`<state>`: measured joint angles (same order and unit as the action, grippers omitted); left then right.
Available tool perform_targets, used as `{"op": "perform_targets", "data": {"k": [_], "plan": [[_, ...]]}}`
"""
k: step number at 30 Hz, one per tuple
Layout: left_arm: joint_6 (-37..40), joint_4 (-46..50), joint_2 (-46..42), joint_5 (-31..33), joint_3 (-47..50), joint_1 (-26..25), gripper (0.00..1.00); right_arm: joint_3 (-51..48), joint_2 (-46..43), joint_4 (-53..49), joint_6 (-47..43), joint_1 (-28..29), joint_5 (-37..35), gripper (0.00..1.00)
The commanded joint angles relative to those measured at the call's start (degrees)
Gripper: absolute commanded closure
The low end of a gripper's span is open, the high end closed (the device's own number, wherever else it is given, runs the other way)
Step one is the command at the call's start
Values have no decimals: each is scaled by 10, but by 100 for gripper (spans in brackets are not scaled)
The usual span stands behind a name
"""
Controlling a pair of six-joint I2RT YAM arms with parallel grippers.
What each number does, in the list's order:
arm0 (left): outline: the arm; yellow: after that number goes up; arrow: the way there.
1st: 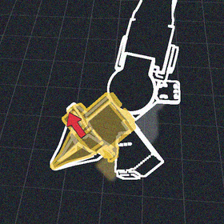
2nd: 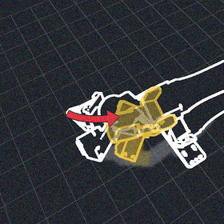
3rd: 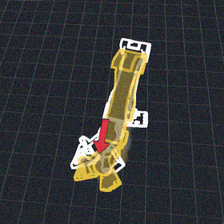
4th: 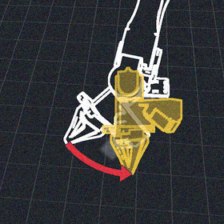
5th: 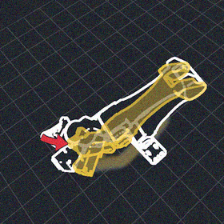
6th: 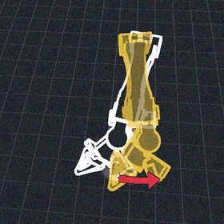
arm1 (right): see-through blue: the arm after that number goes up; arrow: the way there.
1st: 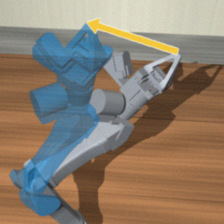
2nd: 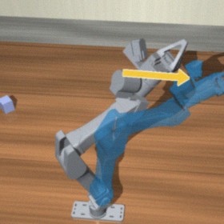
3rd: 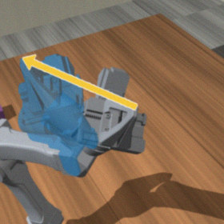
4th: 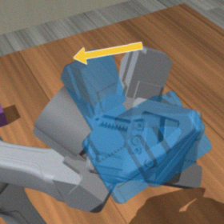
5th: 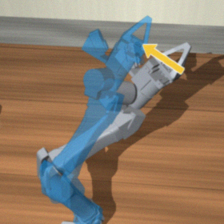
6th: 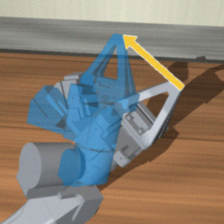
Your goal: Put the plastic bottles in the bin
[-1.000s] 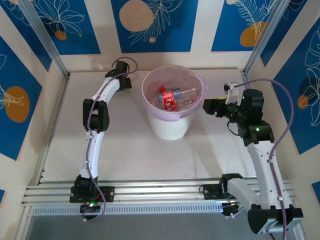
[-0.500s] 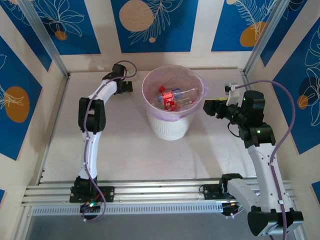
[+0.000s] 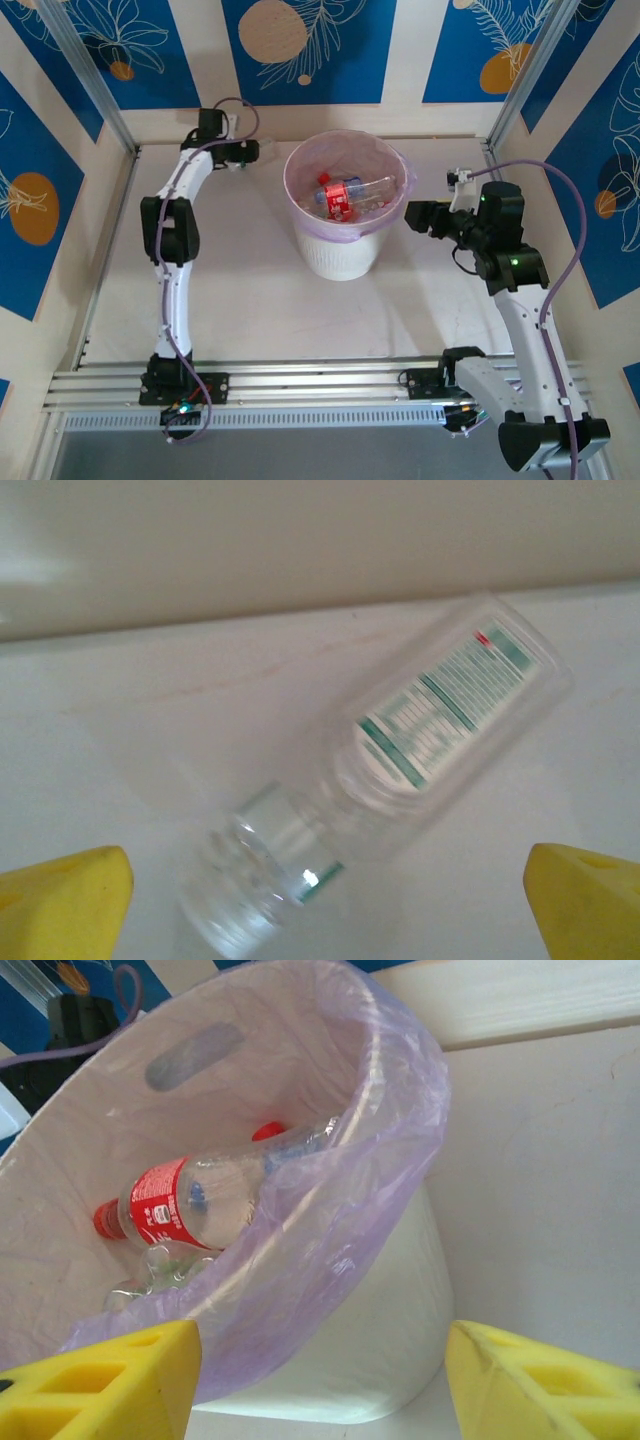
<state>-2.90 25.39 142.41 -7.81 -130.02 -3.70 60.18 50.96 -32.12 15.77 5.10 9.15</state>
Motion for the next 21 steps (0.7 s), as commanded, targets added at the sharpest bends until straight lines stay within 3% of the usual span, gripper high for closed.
{"op": "perform_targets", "data": {"k": [1, 4, 6, 11, 15, 21], "plan": [[-11, -2, 71, -102, -75, 32, 0, 27, -1, -37, 7, 29, -50, 34], [-25, 42, 147, -182, -194, 38, 0, 46, -1, -67, 3, 70, -105, 34], [-41, 41, 174, -210, -224, 38, 0, 64, -1, -91, 0, 97, -141, 34], [-61, 28, 192, -270, -222, 39, 2, 96, -6, -125, 2, 150, -213, 34], [-88, 19, 184, -326, -192, 38, 4, 101, -3, -126, 1, 163, -226, 34], [-55, 23, 144, -302, -119, 21, 5, 85, -2, -122, -6, 168, -236, 34]]}}
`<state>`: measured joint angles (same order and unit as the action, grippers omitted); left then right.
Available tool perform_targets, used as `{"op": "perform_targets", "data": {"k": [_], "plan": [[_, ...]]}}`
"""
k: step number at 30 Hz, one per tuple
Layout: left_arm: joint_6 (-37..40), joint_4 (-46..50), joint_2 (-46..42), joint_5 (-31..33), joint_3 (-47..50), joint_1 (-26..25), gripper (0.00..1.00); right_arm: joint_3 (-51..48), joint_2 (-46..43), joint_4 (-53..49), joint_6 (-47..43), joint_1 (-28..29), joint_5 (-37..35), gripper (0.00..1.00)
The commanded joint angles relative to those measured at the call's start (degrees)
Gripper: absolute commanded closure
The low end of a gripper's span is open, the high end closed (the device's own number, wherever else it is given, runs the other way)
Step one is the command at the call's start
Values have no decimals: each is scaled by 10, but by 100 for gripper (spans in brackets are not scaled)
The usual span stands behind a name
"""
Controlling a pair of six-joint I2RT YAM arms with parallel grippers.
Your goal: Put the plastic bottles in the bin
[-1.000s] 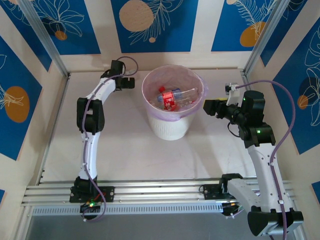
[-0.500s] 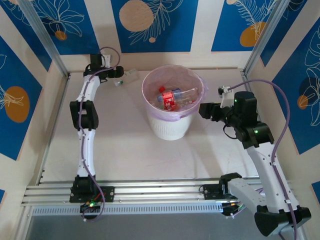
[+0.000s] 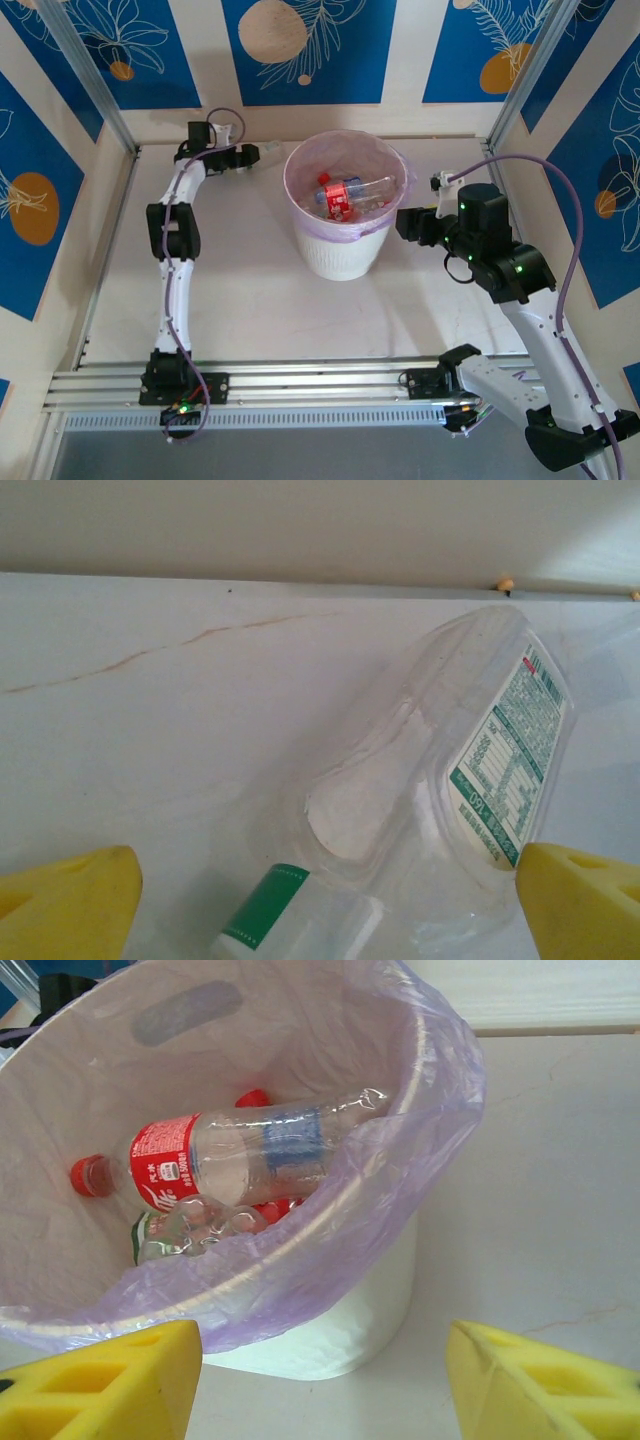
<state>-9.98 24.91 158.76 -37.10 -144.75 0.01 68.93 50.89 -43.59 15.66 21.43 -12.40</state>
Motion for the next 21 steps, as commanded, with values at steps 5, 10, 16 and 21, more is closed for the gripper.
{"op": "perform_targets", "data": {"k": [5, 10, 16, 21], "plan": [[50, 54, -37, 53, 34, -36, 6, -11, -13, -6, -8, 6, -22, 34], [69, 82, -46, 121, 24, -52, 9, -14, -28, -8, -12, 5, -31, 34], [78, 93, -42, 142, 15, -59, 18, -19, -30, -1, -17, 2, -30, 34], [75, 90, -36, 149, 17, -59, 30, -20, -26, 4, -16, 1, -26, 34]]}}
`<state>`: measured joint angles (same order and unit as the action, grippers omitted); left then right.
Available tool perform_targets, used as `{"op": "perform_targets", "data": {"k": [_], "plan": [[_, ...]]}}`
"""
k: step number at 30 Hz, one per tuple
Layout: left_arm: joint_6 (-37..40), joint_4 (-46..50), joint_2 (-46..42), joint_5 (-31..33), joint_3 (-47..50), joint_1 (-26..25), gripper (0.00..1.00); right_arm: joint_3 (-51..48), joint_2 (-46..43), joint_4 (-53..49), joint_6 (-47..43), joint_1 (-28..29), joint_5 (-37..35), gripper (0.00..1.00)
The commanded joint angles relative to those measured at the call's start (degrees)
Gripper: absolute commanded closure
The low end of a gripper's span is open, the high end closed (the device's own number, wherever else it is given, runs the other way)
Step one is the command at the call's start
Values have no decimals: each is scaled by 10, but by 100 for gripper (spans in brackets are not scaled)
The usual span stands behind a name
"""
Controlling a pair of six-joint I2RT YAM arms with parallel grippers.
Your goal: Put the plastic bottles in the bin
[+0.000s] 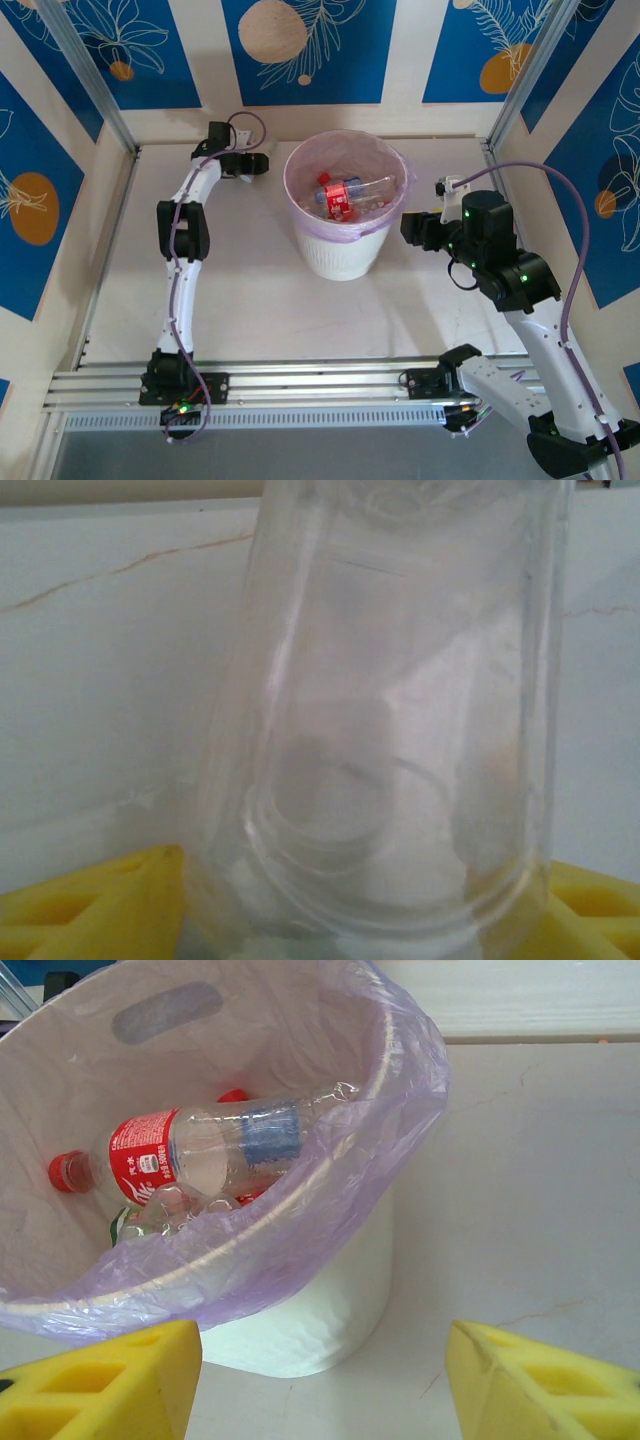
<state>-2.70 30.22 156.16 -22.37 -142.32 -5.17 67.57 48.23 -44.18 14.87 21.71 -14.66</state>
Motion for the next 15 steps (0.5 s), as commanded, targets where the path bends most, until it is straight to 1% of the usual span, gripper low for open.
{"op": "perform_targets", "data": {"k": [1, 4, 8, 11, 15], "plan": [[3, 37, -12, 1, -7, -7, 32, -7, 1, 9, -8, -2, -4, 34], [-2, 27, -22, -5, 7, -7, 37, -7, 1, 10, -8, -2, -4, 34], [-11, 7, -49, -15, 37, -7, 39, -10, 0, 12, -10, -1, -4, 34], [-24, -31, -86, -28, 89, -7, 42, -12, -3, 13, -10, -2, -1, 34], [-43, -89, -151, -30, 180, -7, 44, -11, -13, 16, -12, -3, 5, 34]]}}
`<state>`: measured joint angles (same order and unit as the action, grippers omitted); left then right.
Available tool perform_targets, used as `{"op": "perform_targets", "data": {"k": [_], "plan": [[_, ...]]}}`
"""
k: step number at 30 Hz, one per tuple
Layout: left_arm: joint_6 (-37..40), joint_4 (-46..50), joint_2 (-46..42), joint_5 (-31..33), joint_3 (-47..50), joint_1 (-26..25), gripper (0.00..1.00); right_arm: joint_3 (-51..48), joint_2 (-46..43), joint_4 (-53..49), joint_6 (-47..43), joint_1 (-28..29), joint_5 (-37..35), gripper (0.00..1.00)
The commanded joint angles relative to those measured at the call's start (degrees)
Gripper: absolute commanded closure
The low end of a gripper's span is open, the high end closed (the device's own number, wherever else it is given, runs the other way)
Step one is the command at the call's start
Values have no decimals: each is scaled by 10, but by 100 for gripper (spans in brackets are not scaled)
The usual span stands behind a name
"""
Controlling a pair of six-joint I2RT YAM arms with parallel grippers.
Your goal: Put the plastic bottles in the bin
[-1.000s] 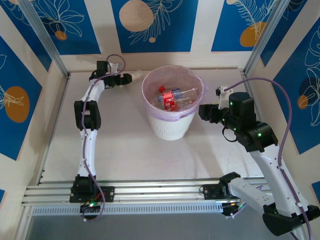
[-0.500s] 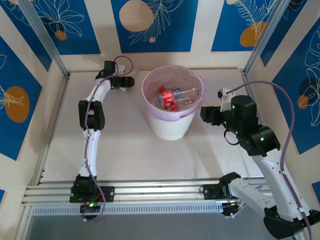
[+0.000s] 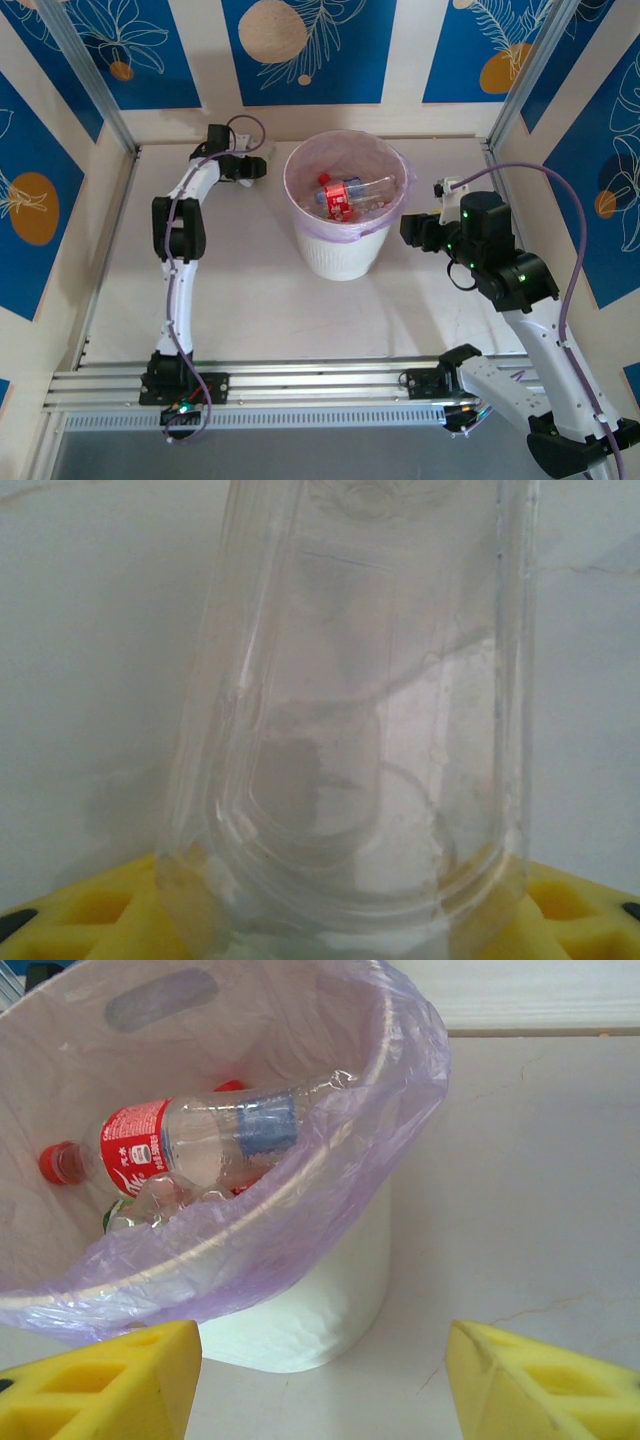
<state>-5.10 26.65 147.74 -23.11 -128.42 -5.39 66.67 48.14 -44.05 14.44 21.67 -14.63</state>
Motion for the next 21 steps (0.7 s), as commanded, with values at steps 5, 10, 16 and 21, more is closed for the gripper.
{"op": "perform_targets", "data": {"k": [5, 10, 16, 21], "plan": [[-51, -140, -159, -26, 168, -5, 44, 6, -17, 22, -12, -6, 16, 34], [-139, -285, -266, -57, 325, -1, 45, 22, -12, 26, 14, -13, 30, 30], [-234, -446, -422, -30, 543, -6, 48, 56, -3, 30, 30, -16, 58, 28], [-245, -462, -546, 16, 661, -33, 53, 99, 34, 48, 46, -16, 97, 27]]}}
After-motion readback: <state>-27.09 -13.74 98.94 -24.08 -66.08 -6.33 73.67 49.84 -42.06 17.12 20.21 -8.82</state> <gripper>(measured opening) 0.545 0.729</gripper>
